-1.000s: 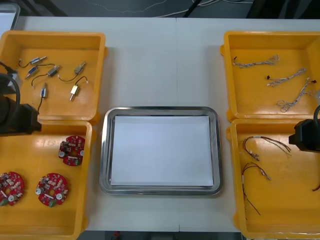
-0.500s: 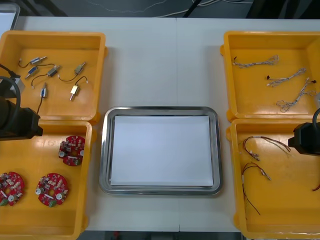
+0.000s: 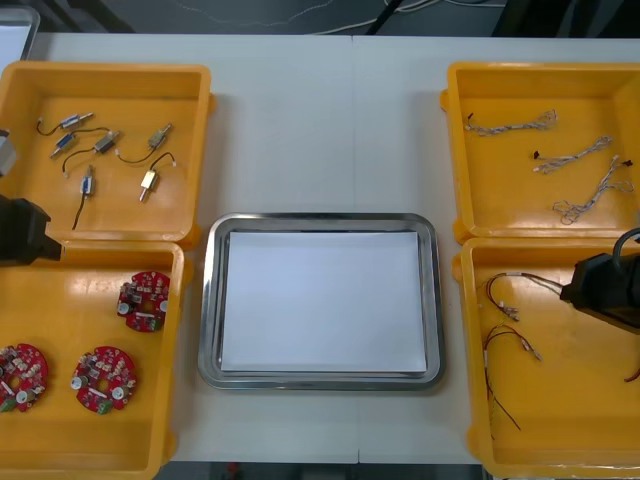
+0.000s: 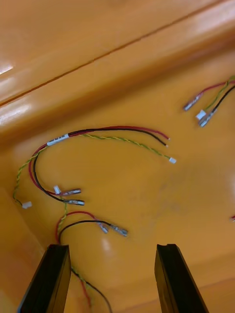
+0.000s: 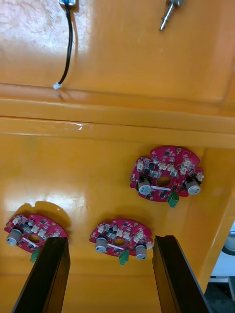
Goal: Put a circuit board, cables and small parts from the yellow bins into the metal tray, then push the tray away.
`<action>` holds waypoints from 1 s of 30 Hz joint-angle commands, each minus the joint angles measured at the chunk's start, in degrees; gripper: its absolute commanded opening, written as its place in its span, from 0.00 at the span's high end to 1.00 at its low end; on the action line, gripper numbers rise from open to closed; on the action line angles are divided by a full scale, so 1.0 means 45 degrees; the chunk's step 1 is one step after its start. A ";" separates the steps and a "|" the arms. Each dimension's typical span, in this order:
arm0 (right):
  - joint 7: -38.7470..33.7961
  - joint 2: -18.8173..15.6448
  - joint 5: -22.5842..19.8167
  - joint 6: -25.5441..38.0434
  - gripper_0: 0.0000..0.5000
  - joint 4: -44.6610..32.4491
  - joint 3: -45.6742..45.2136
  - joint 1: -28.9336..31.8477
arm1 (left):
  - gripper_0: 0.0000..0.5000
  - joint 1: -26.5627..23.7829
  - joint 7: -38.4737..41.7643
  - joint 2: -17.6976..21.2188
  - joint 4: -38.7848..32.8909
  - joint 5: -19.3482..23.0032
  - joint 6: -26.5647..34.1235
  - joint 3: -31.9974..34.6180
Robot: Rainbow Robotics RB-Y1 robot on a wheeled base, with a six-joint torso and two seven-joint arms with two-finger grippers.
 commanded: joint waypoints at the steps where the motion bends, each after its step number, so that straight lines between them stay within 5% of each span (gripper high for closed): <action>1: -0.1084 0.0917 0.0552 0.0195 0.00 -0.0419 -0.0208 0.0315 | 0.00 0.1325 -0.2791 0.0734 -0.0070 0.0385 -0.0613 0.1526; 9: -0.2803 0.1855 0.1528 0.0527 0.00 -0.0419 -0.0052 0.0334 | 0.00 0.2750 -0.4607 0.0734 -0.0070 0.0561 -0.1570 0.2542; 17: -0.5049 0.1933 0.3501 0.0254 0.00 -0.0321 0.1433 0.0413 | 0.00 0.4508 -0.6091 0.0715 -0.0089 0.0756 -0.2860 0.3538; 30: -0.6182 0.2929 0.3423 -0.0293 0.00 0.0733 0.0925 0.0452 | 0.00 0.6969 -0.7751 0.0207 -0.0148 0.0541 -0.4617 0.4593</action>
